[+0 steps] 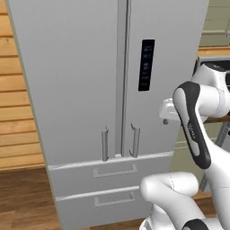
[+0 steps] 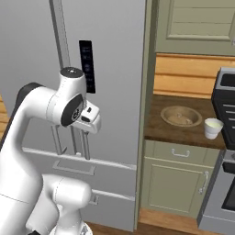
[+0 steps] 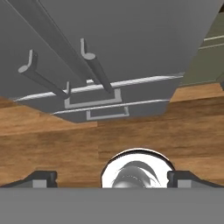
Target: Grab a lemon wedge from the fridge and one ice cube from the ice bowl, and put them in the glass of lemonade.
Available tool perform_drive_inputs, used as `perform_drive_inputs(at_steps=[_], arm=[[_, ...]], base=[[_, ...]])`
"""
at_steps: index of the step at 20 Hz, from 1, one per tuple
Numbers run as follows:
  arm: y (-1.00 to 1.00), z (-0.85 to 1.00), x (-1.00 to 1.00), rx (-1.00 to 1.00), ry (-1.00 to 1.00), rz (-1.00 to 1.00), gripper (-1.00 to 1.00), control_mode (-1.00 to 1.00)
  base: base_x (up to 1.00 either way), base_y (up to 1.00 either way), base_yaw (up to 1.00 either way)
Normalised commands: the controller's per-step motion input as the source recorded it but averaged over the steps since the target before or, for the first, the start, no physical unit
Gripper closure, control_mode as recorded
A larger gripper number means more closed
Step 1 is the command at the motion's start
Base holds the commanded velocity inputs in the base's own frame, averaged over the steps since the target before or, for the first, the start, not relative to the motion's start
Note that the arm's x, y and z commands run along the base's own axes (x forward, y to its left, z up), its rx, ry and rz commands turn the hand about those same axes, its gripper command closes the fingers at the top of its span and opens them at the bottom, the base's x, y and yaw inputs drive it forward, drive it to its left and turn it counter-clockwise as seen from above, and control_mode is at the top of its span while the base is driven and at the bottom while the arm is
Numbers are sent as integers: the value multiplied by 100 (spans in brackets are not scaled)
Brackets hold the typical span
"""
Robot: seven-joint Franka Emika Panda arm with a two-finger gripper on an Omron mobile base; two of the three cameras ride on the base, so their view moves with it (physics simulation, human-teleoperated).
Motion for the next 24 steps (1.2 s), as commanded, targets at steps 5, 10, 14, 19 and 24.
perform_drive_inputs(at_steps=[5, 10, 14, 19, 24], arm=[[5, 0, -5, -1, 0, 0, -100, -100], [22, -15, -4, -7, 0, -3, -100, -100], [6, -37, 2, 0, -3, -4, -100, -100], [3, -30, 2, -5, -18, -2, -100, -100], [47, -22, 15, -10, -23, -7, -100, -100]], base=[[-44, 21, 0], [0, 0, 0], [0, 0, 0], [0, 0, 0], [0, 0, 0]])
